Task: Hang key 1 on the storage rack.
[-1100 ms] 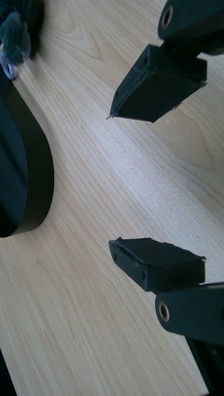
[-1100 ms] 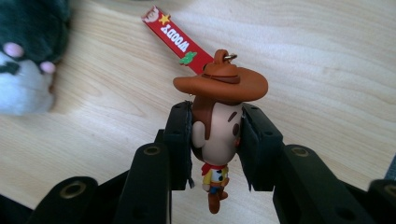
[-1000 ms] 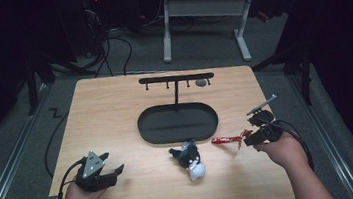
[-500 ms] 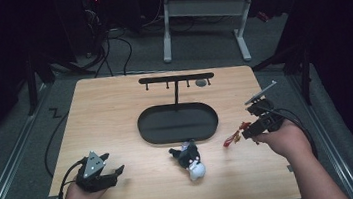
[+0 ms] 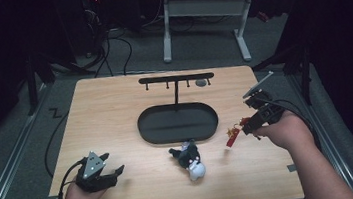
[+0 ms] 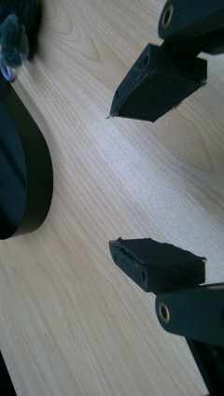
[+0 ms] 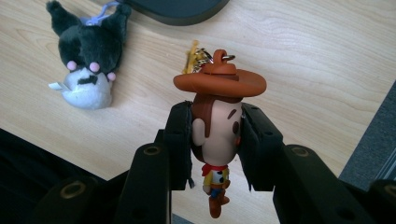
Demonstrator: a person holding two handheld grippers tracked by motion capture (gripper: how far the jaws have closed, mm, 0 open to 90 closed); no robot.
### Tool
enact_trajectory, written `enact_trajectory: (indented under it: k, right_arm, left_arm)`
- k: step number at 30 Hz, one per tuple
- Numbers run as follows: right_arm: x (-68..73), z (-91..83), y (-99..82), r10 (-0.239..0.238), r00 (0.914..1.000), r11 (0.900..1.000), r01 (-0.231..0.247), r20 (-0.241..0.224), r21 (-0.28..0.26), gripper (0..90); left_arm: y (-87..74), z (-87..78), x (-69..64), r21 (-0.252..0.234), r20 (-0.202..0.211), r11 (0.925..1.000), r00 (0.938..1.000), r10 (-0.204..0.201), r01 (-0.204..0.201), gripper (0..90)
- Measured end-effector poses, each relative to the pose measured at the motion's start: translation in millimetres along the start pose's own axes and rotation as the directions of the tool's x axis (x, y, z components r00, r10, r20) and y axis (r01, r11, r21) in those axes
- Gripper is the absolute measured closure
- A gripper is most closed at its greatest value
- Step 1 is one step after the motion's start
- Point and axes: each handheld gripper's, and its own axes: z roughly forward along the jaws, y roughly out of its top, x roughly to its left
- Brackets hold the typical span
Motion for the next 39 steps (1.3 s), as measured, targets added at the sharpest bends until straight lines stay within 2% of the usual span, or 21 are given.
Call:
enact_trajectory:
  k: [10,25,30,39]
  right_arm:
    - [1.8,-10.4,12.5,-0.008,0.9997,0.9999,0.008,0.022,-0.013,67.1]
    - [7.5,-15.9,35.4,-0.025,0.9994,0.9984,0.027,0.023,-0.05,67.2]
    - [11.1,-24.0,45.5,-0.045,0.9984,0.9972,0.047,0.034,-0.059,67.2]
    - [12.8,-26.7,71.5,-0.043,0.9987,0.9945,0.045,0.026,-0.094,67.2]
  left_arm:
    - [0.0,0.9,0.7,0.001,0.0,1.0,1.0,-0.003,0.003,30.2]
    - [-0.7,-0.2,0.5,0.003,0.002,1.0,1.0,-0.002,0.002,30.4]
    - [-0.8,0.8,0.0,0.009,0.009,1.0,1.0,-0.004,0.003,30.4]
    - [-1.8,-0.9,0.9,0.002,0.005,1.0,1.0,-0.007,0.007,30.4]
